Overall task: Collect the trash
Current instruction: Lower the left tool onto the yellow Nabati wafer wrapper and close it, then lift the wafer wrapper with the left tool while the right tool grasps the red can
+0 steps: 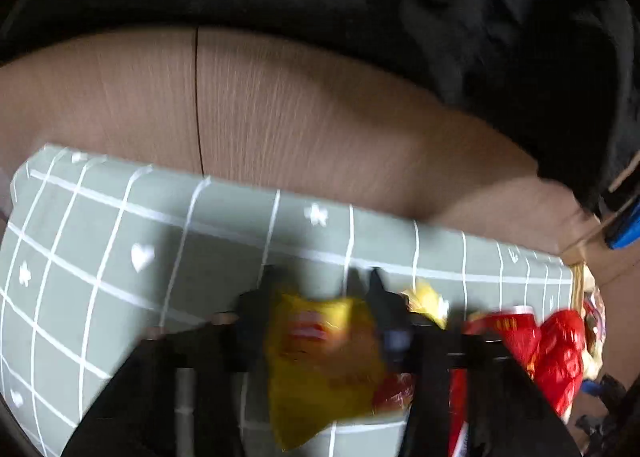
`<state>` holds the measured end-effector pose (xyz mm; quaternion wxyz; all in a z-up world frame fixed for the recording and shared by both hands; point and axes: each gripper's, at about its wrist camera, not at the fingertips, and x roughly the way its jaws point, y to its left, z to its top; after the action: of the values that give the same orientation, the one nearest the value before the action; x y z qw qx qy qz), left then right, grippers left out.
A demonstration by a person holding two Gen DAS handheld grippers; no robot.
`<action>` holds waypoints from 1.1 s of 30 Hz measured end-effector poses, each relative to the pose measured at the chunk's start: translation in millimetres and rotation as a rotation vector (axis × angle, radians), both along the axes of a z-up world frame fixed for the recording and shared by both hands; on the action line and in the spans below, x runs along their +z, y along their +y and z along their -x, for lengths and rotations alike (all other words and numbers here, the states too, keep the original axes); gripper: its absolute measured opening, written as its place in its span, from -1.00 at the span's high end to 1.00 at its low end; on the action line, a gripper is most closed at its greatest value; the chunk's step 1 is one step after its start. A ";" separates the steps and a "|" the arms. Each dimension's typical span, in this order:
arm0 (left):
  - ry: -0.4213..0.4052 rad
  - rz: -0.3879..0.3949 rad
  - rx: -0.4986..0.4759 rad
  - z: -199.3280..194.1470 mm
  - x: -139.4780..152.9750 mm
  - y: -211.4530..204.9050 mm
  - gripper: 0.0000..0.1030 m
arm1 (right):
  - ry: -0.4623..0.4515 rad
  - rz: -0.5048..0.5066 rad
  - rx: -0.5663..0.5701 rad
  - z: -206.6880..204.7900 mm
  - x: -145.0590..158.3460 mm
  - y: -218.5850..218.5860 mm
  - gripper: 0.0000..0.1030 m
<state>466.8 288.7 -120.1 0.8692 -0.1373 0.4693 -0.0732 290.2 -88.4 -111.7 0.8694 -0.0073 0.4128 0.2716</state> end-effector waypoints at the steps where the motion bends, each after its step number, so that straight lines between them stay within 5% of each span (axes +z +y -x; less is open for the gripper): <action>1: -0.003 -0.007 -0.002 7.6 0.1 -1.9 0.32 | 0.000 0.000 0.000 0.0 0.0 0.0 -0.05; 8: 0.003 -0.043 -0.046 95.3 3.7 -17.5 0.32 | -0.005 -0.013 0.039 4.5 -1.7 15.2 -0.05; 13: 0.011 0.089 -0.065 161.8 2.8 -14.5 0.26 | -0.024 -0.002 0.068 12.2 2.2 24.6 -0.05; 15: -0.011 0.154 -0.101 182.7 3.4 -17.4 -0.16 | -0.030 -0.004 0.076 14.6 4.1 28.8 -0.05; 17: -0.063 0.159 -0.133 196.3 9.6 -26.7 -0.35 | -0.030 -0.016 0.079 16.1 5.4 32.9 -0.05; 22: -0.038 0.182 -0.076 191.2 4.9 -40.0 -0.52 | -0.027 -0.062 0.100 23.3 9.4 42.8 -0.05; 30: -0.040 -0.103 0.074 197.2 -2.1 -86.8 -0.52 | -0.113 -0.016 0.092 42.5 19.2 31.0 -0.05; 33: -0.027 -0.125 0.117 202.9 -3.2 -89.2 -0.52 | -0.134 -0.010 0.064 42.7 20.7 16.0 -0.05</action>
<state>263.9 199.5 -123.3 0.8852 -0.1088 0.4523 0.0056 247.5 -72.4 -91.0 0.8860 -0.0343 0.3519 0.3001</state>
